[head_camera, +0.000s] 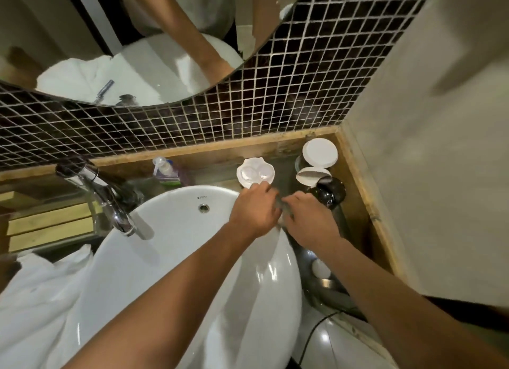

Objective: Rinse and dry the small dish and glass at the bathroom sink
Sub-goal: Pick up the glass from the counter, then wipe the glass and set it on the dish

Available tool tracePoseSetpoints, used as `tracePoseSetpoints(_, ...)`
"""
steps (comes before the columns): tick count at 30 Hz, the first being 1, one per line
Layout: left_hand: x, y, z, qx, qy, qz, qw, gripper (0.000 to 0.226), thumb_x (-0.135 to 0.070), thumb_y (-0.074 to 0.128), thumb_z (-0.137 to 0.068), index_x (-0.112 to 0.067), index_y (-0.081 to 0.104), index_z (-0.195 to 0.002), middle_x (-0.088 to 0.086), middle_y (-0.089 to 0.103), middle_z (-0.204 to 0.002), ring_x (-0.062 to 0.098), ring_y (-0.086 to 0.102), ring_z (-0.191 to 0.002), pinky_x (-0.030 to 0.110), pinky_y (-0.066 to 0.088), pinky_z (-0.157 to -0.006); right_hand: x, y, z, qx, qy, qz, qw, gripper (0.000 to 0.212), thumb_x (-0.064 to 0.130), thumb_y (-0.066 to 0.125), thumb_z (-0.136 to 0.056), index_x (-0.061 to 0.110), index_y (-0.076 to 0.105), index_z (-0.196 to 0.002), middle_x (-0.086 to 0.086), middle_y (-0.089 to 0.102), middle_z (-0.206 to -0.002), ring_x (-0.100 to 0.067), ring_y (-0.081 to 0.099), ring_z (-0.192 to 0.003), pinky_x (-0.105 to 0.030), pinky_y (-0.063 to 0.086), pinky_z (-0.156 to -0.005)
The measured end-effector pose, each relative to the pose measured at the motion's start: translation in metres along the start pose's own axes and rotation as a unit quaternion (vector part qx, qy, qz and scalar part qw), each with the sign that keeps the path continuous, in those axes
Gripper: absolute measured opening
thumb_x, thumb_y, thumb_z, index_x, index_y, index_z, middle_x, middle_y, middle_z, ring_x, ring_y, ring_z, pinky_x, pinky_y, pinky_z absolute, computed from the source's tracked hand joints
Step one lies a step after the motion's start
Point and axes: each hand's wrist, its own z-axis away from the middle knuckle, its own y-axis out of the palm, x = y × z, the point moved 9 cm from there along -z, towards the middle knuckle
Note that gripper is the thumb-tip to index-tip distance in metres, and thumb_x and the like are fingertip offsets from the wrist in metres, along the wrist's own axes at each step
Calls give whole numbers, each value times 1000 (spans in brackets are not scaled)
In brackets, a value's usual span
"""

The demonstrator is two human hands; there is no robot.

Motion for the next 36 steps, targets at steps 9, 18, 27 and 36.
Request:
tracePoseSetpoints(9,-34,26,25,10,47,-9,999,35,-41,56,-88,-22,62,-116,2,61,-110,20,54,-97,36,44,-85,-64,64,101,63,126,26,990,52,49,63,-88,23,55,-133,-6,52,-135,-23,52,-121,-41,52,-94)
tracePoseSetpoints(18,-46,32,37,21,71,-24,997,33,-38,56,-88,-20,62,-114,4,59,-109,25,54,-96,37,40,-85,-68,76,119,18,145,1,989,40,26,66,-90,18,58,-128,-7,52,-127,-23,51,-115,-37,53,-87)
tracePoseSetpoints(27,-41,19,28,28,66,-17,997,33,-38,56,-89,-23,60,-118,1,58,-112,21,52,-99,36,41,-87,-35,25,75,-62,83,-13,995,38,22,67,-89,20,60,-126,-4,55,-117,-19,53,-102,-34,55,-81)
tracePoseSetpoints(36,7,-27,-3,-15,-1,-6,1000,34,-34,51,-89,-20,60,-118,3,59,-117,21,51,-100,34,40,-84,12,-33,5,-128,-33,-4,991,34,13,71,-86,9,70,-120,-11,66,-110,-25,60,-94,-36,57,-78)
